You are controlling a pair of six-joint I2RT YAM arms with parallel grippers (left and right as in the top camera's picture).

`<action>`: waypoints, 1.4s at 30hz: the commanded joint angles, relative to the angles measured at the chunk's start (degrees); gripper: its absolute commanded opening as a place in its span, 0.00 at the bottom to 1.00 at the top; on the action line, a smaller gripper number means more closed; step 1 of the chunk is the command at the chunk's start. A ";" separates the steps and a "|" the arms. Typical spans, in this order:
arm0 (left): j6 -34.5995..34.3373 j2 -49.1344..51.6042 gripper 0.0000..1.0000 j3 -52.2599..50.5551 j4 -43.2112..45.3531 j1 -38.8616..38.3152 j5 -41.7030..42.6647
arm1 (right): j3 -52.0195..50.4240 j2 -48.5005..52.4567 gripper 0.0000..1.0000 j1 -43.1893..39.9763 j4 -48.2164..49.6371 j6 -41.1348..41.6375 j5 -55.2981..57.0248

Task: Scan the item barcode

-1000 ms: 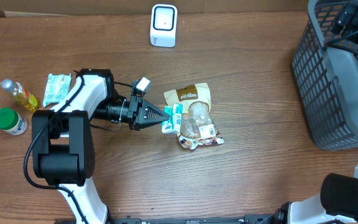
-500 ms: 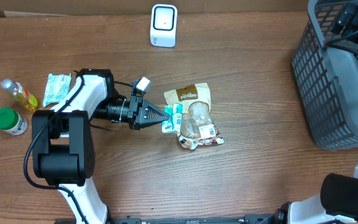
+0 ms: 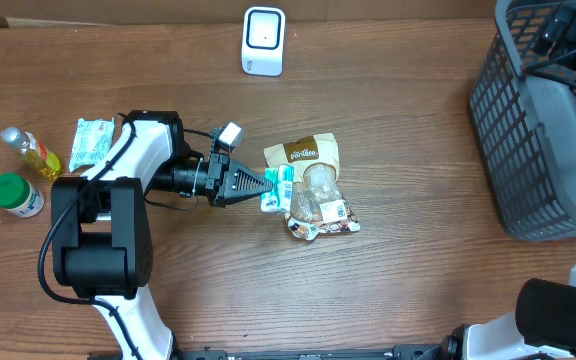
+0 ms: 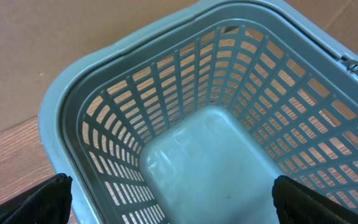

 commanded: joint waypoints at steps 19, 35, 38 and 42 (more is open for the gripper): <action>-9.07 0.83 0.04 0.76 18.01 -0.39 -1.20 | 1.03 -0.55 1.00 -0.02 0.22 0.20 0.57; -36.39 0.83 0.04 0.76 33.03 -0.61 -18.80 | 1.03 -0.55 1.00 -0.02 0.22 0.20 0.57; -45.57 0.81 0.04 0.92 36.00 -0.74 -25.59 | 1.03 -0.55 1.00 -0.02 0.24 0.20 0.57; -50.47 0.55 0.04 5.11 34.07 -0.39 -30.25 | 1.03 -0.55 1.00 -0.02 0.22 0.20 0.57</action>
